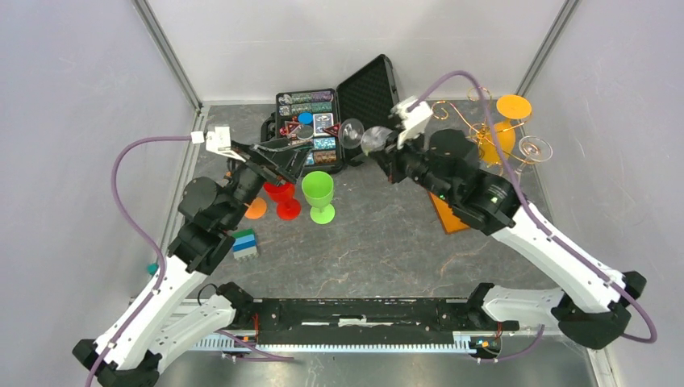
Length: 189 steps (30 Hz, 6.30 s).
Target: Take the wine glass off the wine glass rack
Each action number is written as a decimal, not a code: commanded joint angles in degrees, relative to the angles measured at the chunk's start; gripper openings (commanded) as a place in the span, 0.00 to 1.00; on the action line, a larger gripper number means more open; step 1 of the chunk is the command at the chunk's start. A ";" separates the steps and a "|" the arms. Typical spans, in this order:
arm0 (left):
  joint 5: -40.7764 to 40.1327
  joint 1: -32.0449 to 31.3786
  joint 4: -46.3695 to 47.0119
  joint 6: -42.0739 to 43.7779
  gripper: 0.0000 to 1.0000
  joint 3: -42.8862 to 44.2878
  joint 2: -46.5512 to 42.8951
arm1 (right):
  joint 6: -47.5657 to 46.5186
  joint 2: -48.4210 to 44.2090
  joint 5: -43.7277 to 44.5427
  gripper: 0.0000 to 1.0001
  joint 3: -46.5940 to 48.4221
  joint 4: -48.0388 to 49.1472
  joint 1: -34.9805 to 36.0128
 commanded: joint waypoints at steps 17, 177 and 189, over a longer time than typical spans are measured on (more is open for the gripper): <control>-10.00 -0.10 -8.67 10.81 1.00 -0.72 -2.34 | -8.69 21.45 6.64 0.00 10.92 -23.18 9.71; -15.91 -0.16 -8.74 11.09 1.00 -3.46 -4.63 | -57.97 12.27 43.81 0.00 10.06 -9.83 -35.12; -15.82 -0.09 -8.50 11.01 1.00 -3.47 -4.25 | -56.80 12.01 37.36 0.00 12.97 -18.15 -29.92</control>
